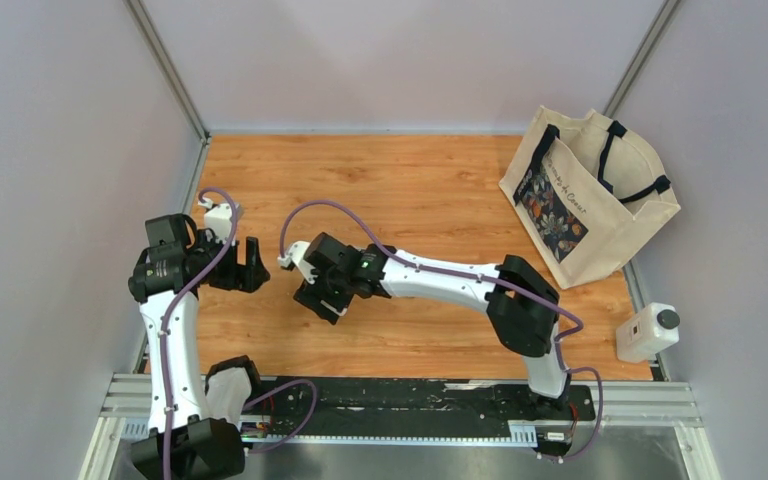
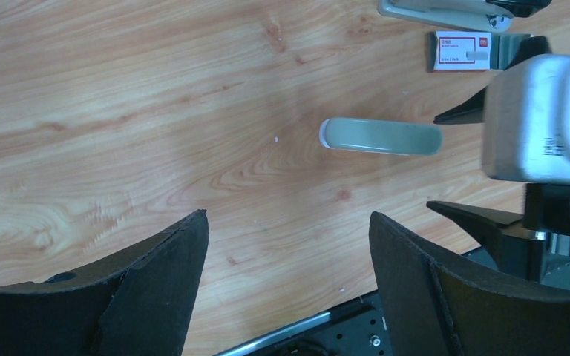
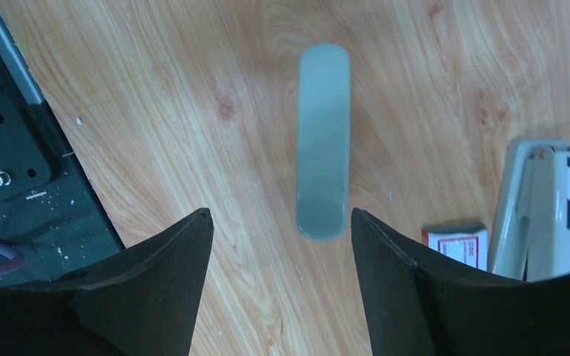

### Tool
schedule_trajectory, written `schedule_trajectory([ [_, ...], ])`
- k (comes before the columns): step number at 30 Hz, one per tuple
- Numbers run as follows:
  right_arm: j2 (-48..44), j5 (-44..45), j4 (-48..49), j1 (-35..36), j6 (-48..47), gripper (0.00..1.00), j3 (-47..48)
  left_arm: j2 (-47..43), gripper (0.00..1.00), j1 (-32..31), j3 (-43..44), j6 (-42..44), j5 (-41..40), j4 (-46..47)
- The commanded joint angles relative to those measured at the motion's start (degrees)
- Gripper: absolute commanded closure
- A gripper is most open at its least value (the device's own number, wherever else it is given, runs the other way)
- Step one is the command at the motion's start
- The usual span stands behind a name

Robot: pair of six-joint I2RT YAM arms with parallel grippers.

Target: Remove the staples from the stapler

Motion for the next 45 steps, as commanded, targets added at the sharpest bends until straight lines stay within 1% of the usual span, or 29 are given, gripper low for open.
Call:
schedule_trajectory([
  [1,3.52,-3.39,-3.17,0.45,-1.27,0.29,6.02,-0.09,0.12,0.59,-0.01,1.76,0.93,0.37],
  [6,5.63,-2.51,-3.08,0.45,-1.27,0.31,6.29,0.08,0.12,0.51,0.43,1.32,1.02,1.25],
  [13,5.99,0.82,-2.64,0.36,-2.06,0.30,5.67,-0.80,0.12,0.51,0.26,2.55,2.42,1.17],
  [16,5.81,2.58,-2.03,0.36,-2.15,0.26,5.76,-0.27,0.12,0.59,0.34,2.72,2.34,0.90],
  [19,4.93,3.29,-0.71,0.45,-2.06,0.25,5.06,-0.53,0.12,0.59,0.34,2.90,2.16,0.99],
  [22,5.11,3.29,-0.18,0.27,-2.15,0.26,5.14,-0.53,0.12,0.51,0.43,3.25,2.16,0.90],
  [26,7.39,3.03,-0.88,0.36,-1.98,0.31,5.84,-0.53,0.12,0.51,0.70,3.95,1.37,0.64],
  [27,7.83,3.11,-1.06,0.27,-1.54,0.33,5.85,-0.01,0.12,0.59,1.04,4.21,1.02,0.55],
  [28,8.18,2.94,-1.15,0.27,-1.36,0.38,6.11,0.25,0.12,0.59,1.40,5.09,0.15,0.38],
  [30,8.97,2.85,-1.50,0.27,-0.84,0.42,6.37,1.57,0.12,0.59,2.88,6.14,-0.47,-0.93],
  [31,9.24,2.85,-1.50,0.27,-0.75,0.47,6.46,1.92,0.12,0.59,3.33,7.19,-0.30,-1.46],
  [33,9.59,2.76,-1.41,0.10,0.30,0.53,6.64,2.10,0.12,0.59,4.29,8.17,0.22,-2.43],
  [34,9.68,2.67,-1.32,-0.08,1.00,0.63,6.98,2.02,0.12,0.59,4.30,8.26,0.14,-2.44],
  [36,9.59,2.67,-1.15,-0.60,1.63,0.73,7.34,1.84,0.11,0.51,4.21,9.30,-0.65,-1.91],
  [37,9.33,2.59,-0.54,-0.78,4.41,0.79,7.43,2.10,0.11,0.59,4.39,10.10,-0.65,-2.26],
  [39,7.93,2.24,0.78,-1.31,6.62,0.81,6.99,3.07,0.12,0.59,5.18,12.46,-0.74,-3.66],
  [42,5.12,1.44,5.26,-1.84,10.93,0.84,4.97,3.68,0.11,0.51,5.09,14.23,0.31,-4.81],
  [45,2.65,2.49,9.12,-2.71,16.03,0.94,2.78,3.34,0.11,0.59,4.13,15.02,2.33,-4.81],
])
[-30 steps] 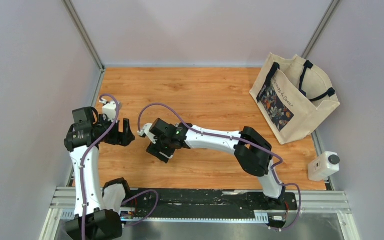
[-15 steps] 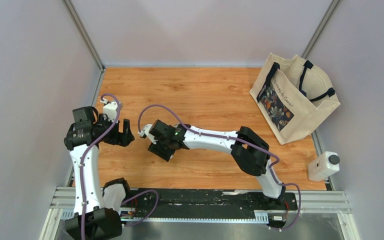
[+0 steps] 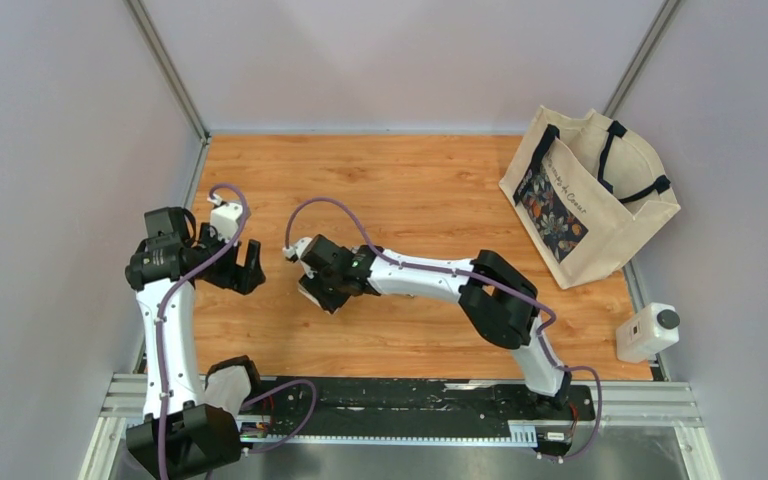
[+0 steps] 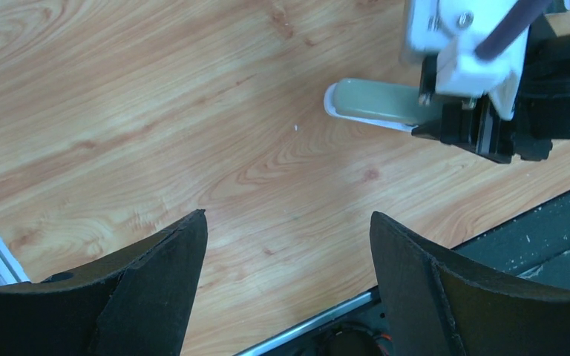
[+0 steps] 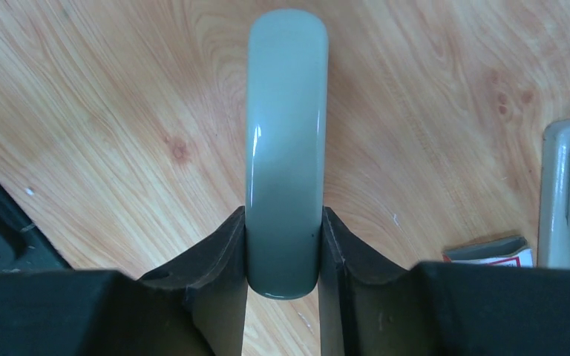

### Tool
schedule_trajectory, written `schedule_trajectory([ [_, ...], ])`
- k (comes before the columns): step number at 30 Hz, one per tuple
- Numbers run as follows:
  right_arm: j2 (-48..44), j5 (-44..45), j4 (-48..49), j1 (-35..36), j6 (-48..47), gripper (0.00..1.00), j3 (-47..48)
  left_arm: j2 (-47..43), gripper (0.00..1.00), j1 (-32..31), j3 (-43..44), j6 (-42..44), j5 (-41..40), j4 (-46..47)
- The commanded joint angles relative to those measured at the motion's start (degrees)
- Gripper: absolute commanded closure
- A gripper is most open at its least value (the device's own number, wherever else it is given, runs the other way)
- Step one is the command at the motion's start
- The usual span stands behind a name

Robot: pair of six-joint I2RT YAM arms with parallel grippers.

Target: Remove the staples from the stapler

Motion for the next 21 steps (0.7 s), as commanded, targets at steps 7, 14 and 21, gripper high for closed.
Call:
schedule_trajectory([
  [7,-15.68,0.93,26.05,-3.12,21.45,1.00,-13.42,-0.19,0.18,0.51,-3.59,8.77,7.38,-0.30],
  [14,-19.56,-0.39,37.23,-3.73,31.65,1.00,-19.86,4.12,0.18,0.07,-7.37,10.80,6.77,4.96],
  [21,-21.32,-5.57,44.53,-3.65,38.69,1.00,-25.39,2.54,0.14,-8.00,-12.64,11.42,3.09,13.23],
])
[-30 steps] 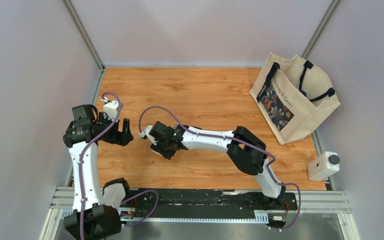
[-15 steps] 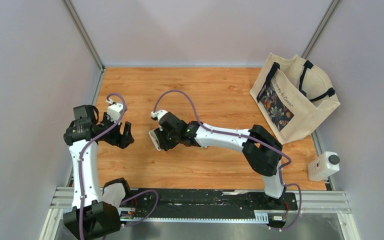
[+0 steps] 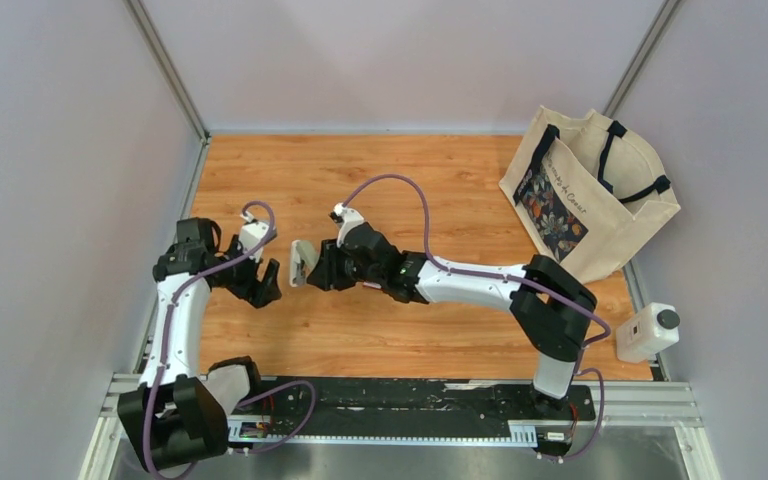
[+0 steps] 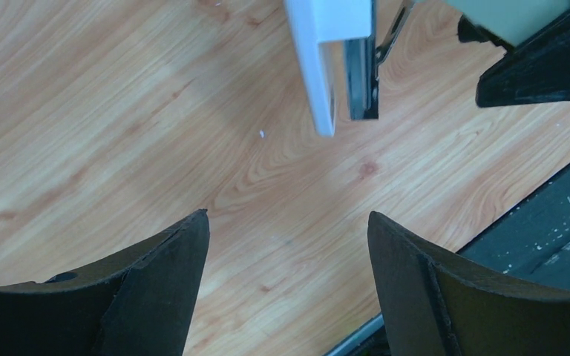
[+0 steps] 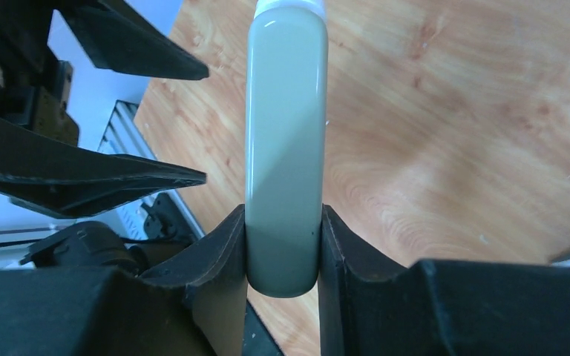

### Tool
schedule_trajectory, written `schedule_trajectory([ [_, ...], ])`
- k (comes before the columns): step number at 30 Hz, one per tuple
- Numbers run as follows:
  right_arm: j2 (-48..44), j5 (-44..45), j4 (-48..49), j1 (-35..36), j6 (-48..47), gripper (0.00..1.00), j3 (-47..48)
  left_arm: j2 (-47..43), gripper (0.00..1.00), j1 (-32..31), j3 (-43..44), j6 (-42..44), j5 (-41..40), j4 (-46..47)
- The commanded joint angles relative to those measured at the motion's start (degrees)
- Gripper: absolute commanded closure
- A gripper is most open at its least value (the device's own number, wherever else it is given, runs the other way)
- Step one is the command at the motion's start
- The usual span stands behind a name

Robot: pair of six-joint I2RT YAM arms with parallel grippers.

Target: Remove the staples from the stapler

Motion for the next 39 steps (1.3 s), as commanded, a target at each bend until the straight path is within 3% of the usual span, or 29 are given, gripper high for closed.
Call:
schedule_trajectory([
  [1,-4.62,-3.37,9.28,0.11,6.80,1.00,-2.82,-1.98,0.13,-4.56,-2.42,2.78,-0.53,7.44],
  [12,-8.32,-4.60,14.20,0.64,10.67,1.00,-9.94,1.09,0.21,-13.00,-4.00,5.77,-2.55,7.71],
  [21,-7.35,-5.21,17.20,0.82,11.73,1.00,-11.35,2.76,0.22,-14.23,-5.32,6.48,-3.25,8.06],
  [26,-6.65,-6.88,18.51,0.99,13.57,1.00,-12.05,2.67,0.37,-14.76,-5.23,6.03,-3.52,9.47],
  [33,-6.12,-8.11,19.49,2.13,15.51,1.00,-14.16,0.83,0.39,-14.85,-5.67,5.77,-3.51,10.52],
  [39,-6.03,-9.96,17.29,3.19,14.81,1.00,-14.34,-1.71,0.54,-16.87,-7.77,6.91,-6.32,12.62],
])
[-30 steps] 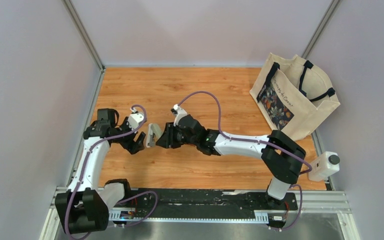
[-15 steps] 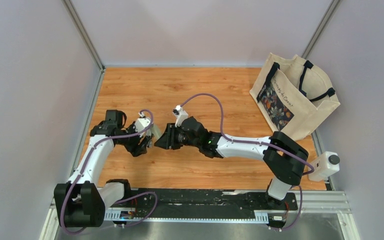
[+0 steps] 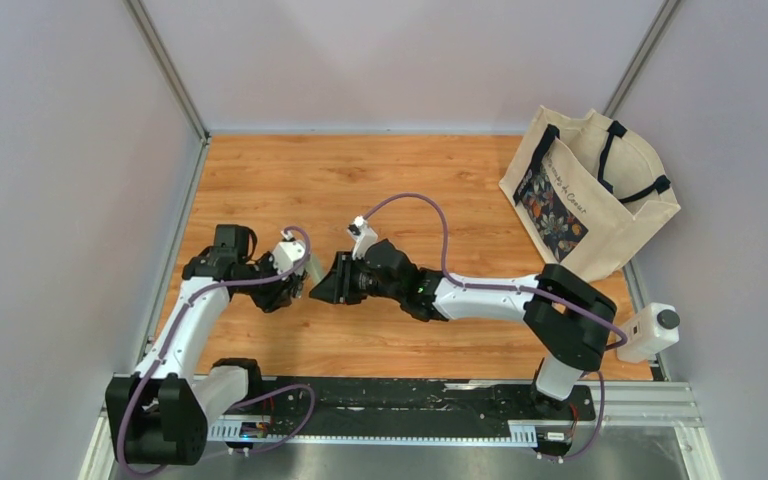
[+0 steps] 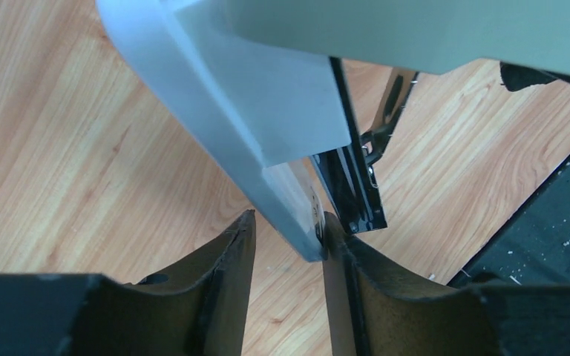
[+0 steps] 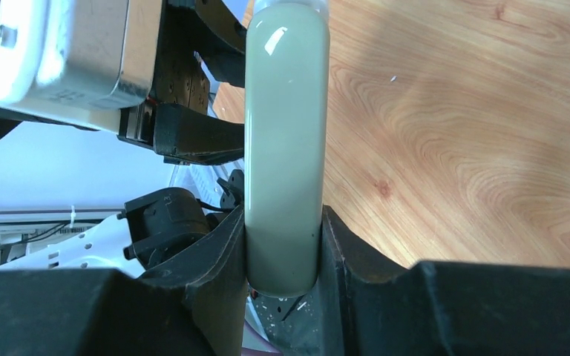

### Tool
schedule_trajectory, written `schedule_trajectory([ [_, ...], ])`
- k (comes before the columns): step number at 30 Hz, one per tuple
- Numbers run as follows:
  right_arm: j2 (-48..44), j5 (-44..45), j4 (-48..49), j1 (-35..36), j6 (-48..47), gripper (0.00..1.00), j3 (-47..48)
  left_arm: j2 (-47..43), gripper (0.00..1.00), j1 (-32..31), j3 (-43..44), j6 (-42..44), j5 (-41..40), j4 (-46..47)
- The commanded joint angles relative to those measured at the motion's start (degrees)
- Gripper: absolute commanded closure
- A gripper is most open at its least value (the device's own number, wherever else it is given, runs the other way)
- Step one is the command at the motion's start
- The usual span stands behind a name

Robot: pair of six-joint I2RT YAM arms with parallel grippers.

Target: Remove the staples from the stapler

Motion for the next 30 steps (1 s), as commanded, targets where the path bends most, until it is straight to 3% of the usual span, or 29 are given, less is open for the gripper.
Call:
schedule_trajectory([
  [1,-0.07,-4.76,0.76,2.62,-0.08,1.00,0.09,-3.12,0.57,-1.53,-1.27,2.10,-1.36,5.09],
  [5,-1.46,-3.80,-5.65,5.08,-3.85,1.00,1.23,-5.93,0.76,-2.84,-3.55,2.37,-6.27,9.12],
  [11,-5.07,-1.51,-16.29,7.63,-8.87,1.00,-0.08,-10.06,0.90,-4.69,-8.82,4.04,-15.06,18.70],
  [20,-6.57,0.59,-26.48,9.21,-17.82,1.00,-0.35,-12.88,1.00,-10.58,-14.71,7.29,-25.34,29.17],
  [30,-9.91,5.25,-29.12,11.23,-22.58,1.00,-3.60,-12.44,1.00,-11.55,-18.41,10.81,-31.95,36.56],
])
